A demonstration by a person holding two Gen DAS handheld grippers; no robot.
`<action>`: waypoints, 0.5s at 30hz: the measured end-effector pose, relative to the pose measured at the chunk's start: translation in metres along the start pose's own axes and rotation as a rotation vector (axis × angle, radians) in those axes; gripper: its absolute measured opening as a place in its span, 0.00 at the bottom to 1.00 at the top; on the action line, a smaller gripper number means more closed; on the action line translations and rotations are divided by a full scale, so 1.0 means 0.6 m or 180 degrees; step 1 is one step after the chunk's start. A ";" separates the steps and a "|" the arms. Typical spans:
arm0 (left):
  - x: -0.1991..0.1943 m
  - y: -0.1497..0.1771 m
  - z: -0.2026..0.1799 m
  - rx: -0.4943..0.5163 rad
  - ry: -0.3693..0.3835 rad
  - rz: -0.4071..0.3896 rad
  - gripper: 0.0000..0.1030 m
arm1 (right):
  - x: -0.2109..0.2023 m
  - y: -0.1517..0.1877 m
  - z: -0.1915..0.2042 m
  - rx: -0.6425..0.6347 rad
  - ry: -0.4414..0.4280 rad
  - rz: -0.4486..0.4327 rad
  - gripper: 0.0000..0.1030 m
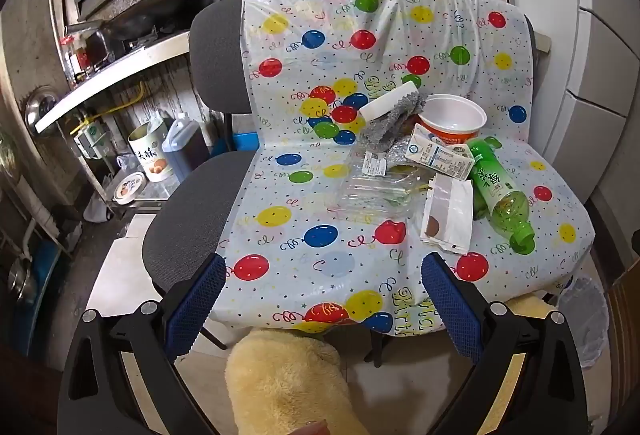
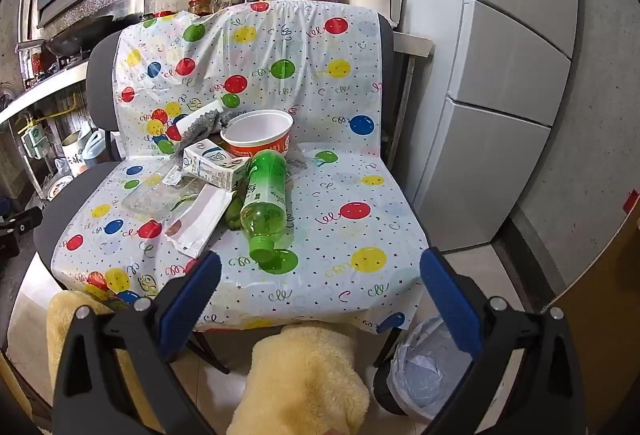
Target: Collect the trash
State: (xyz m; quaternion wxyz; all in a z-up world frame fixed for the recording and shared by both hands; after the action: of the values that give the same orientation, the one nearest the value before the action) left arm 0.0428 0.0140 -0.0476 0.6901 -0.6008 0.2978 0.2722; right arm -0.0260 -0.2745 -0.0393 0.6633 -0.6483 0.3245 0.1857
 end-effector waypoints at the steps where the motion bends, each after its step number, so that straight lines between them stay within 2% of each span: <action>1: -0.001 -0.004 -0.008 0.0004 0.0008 0.0007 0.94 | 0.000 0.000 0.000 -0.0002 0.0005 0.0011 0.94; 15: -0.001 -0.006 -0.002 0.0000 0.0013 0.0008 0.94 | -0.001 -0.003 -0.003 -0.0008 0.0011 -0.0002 0.94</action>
State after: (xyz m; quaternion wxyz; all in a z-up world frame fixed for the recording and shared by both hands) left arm 0.0452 0.0124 -0.0448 0.6892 -0.6010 0.2999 0.2718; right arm -0.0256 -0.2765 -0.0375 0.6620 -0.6494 0.3253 0.1848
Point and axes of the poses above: each gripper's, at about its wrist camera, not at the fingertips, and x roughly the way its jaws point, z to its left, y to its underside, the point moved 6 cm from there along x, roughly the way its jaws point, and after that the axes turned 4 degrees about z, right-handed, at the moved point
